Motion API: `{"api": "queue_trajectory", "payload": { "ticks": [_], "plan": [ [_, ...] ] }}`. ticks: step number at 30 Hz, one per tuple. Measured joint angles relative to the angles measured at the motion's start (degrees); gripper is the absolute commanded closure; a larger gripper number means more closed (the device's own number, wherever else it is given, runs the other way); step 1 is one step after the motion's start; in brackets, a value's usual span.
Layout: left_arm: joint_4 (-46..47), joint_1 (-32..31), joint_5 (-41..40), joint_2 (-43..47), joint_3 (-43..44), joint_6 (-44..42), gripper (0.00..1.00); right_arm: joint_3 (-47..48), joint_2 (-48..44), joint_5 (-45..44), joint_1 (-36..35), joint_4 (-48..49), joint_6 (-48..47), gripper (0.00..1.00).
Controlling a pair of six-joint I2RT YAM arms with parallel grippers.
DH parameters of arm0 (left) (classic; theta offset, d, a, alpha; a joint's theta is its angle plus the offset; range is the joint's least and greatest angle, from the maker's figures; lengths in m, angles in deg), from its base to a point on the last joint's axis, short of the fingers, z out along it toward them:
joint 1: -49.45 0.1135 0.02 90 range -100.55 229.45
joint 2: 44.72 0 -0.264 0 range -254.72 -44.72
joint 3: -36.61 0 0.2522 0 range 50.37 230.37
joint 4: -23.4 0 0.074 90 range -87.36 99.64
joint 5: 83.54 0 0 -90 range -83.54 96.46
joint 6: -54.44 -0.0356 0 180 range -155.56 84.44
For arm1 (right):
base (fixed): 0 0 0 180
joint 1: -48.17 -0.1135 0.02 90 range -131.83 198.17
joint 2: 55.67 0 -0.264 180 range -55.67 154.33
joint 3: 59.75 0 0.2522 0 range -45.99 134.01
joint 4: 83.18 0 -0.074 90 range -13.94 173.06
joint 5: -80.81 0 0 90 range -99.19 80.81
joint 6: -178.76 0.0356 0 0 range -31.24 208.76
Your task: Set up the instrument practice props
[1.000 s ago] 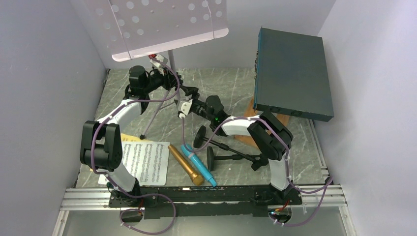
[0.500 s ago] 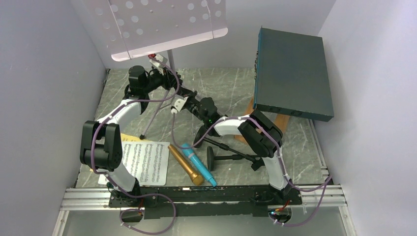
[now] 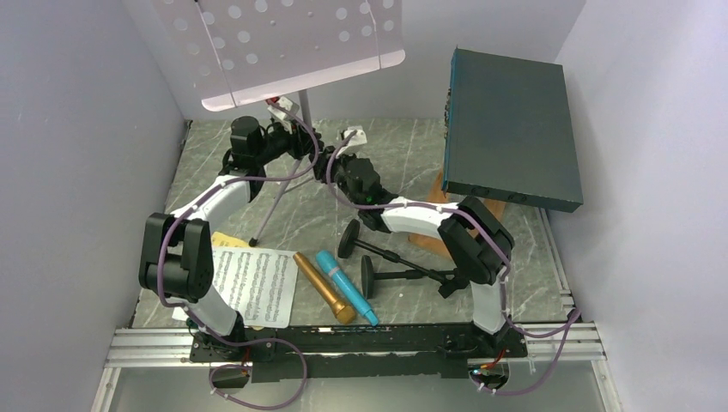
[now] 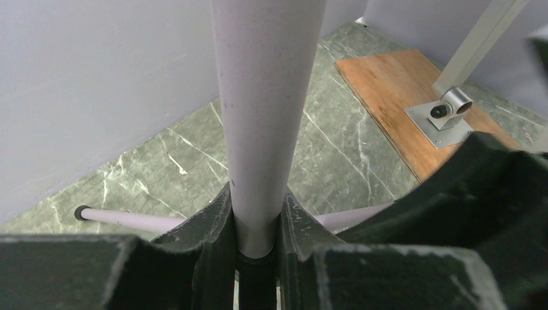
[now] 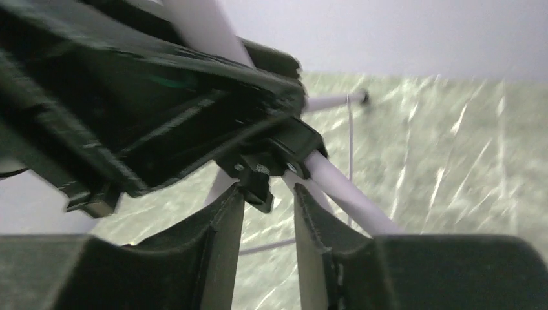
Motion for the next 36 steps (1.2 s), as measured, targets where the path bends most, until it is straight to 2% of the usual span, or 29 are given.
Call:
{"api": "queue_trajectory", "payload": {
  "ticks": [4, 7, 12, 17, 25, 31, 36],
  "plan": [
    [-1.8, 0.0, -0.2, 0.9, -0.3, -1.2, 1.00, -0.2, -0.7, 5.7, 2.7, -6.3, 19.3, 0.56],
    [-2.3, 0.0, -0.2, 0.9, -0.1, -1.4, 1.00, -1.3, -1.5, 11.1, 4.6, -7.0, 27.8, 0.54],
    [-2.2, 0.0, 0.0, 0.9, -0.1, -1.3, 1.00, -2.2, -2.9, 15.7, 6.6, -9.3, 26.8, 0.51],
    [-2.3, 0.0, 0.3, 1.0, -0.1, -1.3, 1.00, -3.0, -4.5, 16.0, 7.0, -10.9, 24.7, 0.52],
    [-3.7, 0.0, 0.3, 1.9, -0.3, -1.5, 1.00, -0.8, -4.8, 17.7, 7.0, -12.6, 23.0, 0.47],
    [-3.8, 0.1, 0.3, 1.9, -0.3, -1.4, 1.00, 0.3, -4.7, 17.2, 6.7, -13.5, 22.2, 0.65],
    [-3.7, 0.9, 0.8, 1.9, -0.3, -1.0, 1.00, 3.5, -4.3, 15.0, 6.4, -16.0, 23.3, 0.88]
  ]
}}
